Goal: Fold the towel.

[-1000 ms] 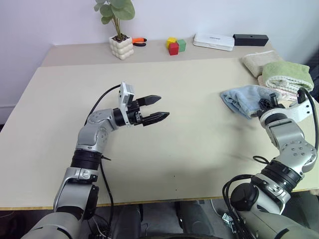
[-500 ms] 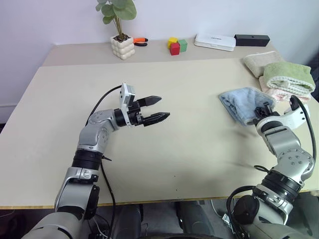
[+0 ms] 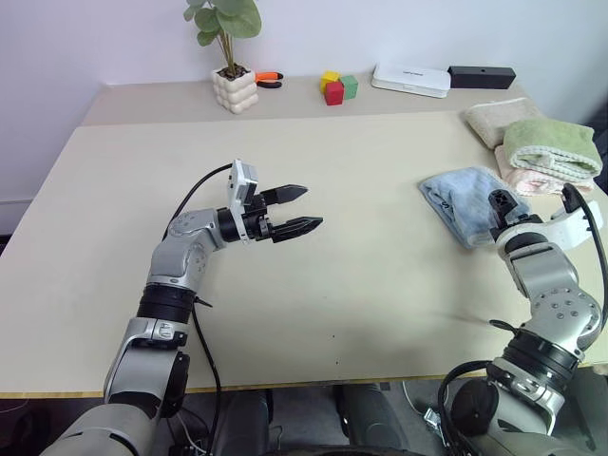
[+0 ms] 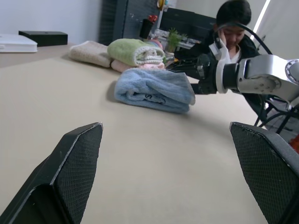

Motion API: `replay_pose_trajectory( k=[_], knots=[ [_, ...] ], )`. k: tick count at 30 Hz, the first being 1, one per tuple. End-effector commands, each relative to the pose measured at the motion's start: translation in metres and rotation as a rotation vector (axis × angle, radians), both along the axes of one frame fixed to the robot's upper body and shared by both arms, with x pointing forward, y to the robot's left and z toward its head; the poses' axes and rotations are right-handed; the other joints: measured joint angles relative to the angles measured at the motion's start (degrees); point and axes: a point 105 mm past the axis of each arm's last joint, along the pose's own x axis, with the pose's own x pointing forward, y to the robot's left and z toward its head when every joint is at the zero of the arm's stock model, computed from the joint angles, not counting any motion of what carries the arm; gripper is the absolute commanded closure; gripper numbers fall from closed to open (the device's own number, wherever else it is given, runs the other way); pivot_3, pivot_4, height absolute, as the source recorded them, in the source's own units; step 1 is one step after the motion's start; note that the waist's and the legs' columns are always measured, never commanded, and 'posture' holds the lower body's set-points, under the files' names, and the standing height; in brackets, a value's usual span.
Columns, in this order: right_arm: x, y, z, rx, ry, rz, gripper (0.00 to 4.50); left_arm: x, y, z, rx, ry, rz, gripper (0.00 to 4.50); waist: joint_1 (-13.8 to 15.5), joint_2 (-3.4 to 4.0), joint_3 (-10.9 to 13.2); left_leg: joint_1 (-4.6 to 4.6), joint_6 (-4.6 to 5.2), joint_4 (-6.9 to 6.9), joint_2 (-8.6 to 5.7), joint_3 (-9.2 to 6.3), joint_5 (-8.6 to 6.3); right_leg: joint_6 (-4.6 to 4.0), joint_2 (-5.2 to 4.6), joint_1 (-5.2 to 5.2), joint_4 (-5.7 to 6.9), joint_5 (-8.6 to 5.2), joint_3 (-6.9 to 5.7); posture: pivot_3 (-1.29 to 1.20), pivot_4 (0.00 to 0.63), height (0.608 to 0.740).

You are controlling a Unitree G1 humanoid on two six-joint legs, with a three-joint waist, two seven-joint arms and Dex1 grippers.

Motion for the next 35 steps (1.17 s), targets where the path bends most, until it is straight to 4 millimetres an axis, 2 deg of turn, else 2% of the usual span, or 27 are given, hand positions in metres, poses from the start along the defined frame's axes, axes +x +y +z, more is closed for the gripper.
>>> replay_pose_trajectory(
  k=[1,3,8,10,12,15,16,22,24,26,29,32,35],
  knots=[
    [-0.019,-0.036,0.03,-0.329,0.056,-0.176,0.04,0.001,-0.004,0.013,-0.028,-0.052,0.01,0.0,0.6,0.01,0.0,-0.02,0.0,0.01,-0.01,0.0,0.0,0.0,-0.01,0.0,-0.03,0.0,0.0,0.0,0.15,0.74],
    [-0.023,-0.044,0.036,-0.42,0.101,-0.219,0.04,0.003,-0.007,0.013,-0.042,-0.052,0.018,0.0,1.0,0.01,0.0,-0.04,0.0,0.01,-0.02,0.0,0.0,0.0,-0.01,0.0,-0.1,0.0,0.0,0.0,0.15,0.74],
    [-0.017,-0.046,0.052,-0.529,0.088,-0.221,0.04,0.002,-0.013,0.012,-0.06,-0.047,0.02,0.0,0.9,0.01,0.0,0.01,0.0,0.0,-0.01,0.01,0.0,0.0,0.01,0.01,-0.07,0.0,0.01,0.0,0.15,0.74],
    [-0.005,-0.029,0.063,-0.58,0.026,-0.126,0.04,0.0,-0.012,0.01,-0.065,-0.046,0.021,0.0,0.9,0.01,0.0,0.0,0.0,0.01,-0.01,0.01,0.0,0.0,0.01,0.01,-0.08,0.0,0.02,0.0,0.15,0.74],
    [0.014,0.011,0.076,-0.624,-0.095,0.106,0.04,-0.001,-0.01,0.009,-0.065,-0.049,0.028,0.0,0.8,0.01,0.0,0.01,0.0,0.01,-0.01,0.01,0.0,0.0,0.01,0.01,-0.08,0.0,0.02,0.0,0.15,0.74],
    [0.022,0.062,0.086,-0.726,-0.202,0.383,0.04,-0.001,-0.006,0.008,-0.047,-0.065,0.045,0.0,0.6,0.01,0.0,0.03,0.0,0.0,0.0,0.0,0.0,0.0,0.03,0.02,-0.08,0.0,0.01,0.0,0.15,0.74],
    [0.021,0.072,0.088,-0.764,-0.224,0.441,0.04,-0.001,-0.005,0.007,-0.042,-0.07,0.049,0.0,0.7,0.01,0.0,0.03,0.0,0.0,0.0,0.0,0.0,0.0,0.03,0.02,-0.08,0.0,0.01,0.0,0.15,0.74],
    [0.016,0.099,0.089,-0.8,-0.298,0.636,0.04,0.001,0.001,0.007,-0.036,-0.084,0.074,0.0,1.5,-0.01,0.0,-0.04,-0.01,0.05,-0.01,0.0,0.0,0.01,-0.01,0.07,-0.17,0.0,-0.02,0.0,0.15,0.74],
    [-0.004,0.133,0.083,-0.865,-0.371,0.892,0.04,0.0,0.004,0.008,-0.036,-0.092,0.088,0.0,1.6,-0.01,0.0,-0.05,-0.01,0.04,-0.01,-0.01,0.0,0.01,-0.02,0.09,-0.2,0.0,-0.03,0.0,0.15,0.74],
    [-0.024,0.155,0.07,-0.945,-0.391,1.099,0.04,-0.002,0.008,0.007,-0.024,-0.102,0.101,0.0,1.4,-0.01,0.0,-0.05,0.03,0.02,0.0,-0.01,-0.02,0.02,-0.01,0.08,-0.24,0.0,-0.05,0.0,0.15,0.74],
    [-0.029,0.158,0.066,-0.974,-0.392,1.151,0.04,-0.003,0.009,0.007,-0.019,-0.105,0.105,0.0,1.0,-0.04,0.0,-0.02,0.07,0.04,0.0,-0.01,-0.05,0.03,-0.01,0.08,-0.22,0.0,-0.04,0.0,0.15,0.74],
    [-0.031,0.163,0.056,-1.069,-0.395,1.207,0.04,-0.008,0.021,0.006,0.006,-0.112,0.128,0.0,1.0,-0.05,0.0,0.02,0.04,0.11,0.0,-0.01,-0.02,0.03,0.0,0.12,-0.2,0.0,-0.03,0.0,0.15,0.74],
    [-0.029,0.166,0.056,-1.065,-0.413,1.214,0.04,-0.008,0.026,0.007,0.016,-0.117,0.142,0.0,1.2,-0.05,0.0,0.07,0.04,0.09,0.0,-0.01,-0.02,0.02,0.01,0.16,-0.21,0.0,-0.03,0.0,0.15,0.74]
  ],
)
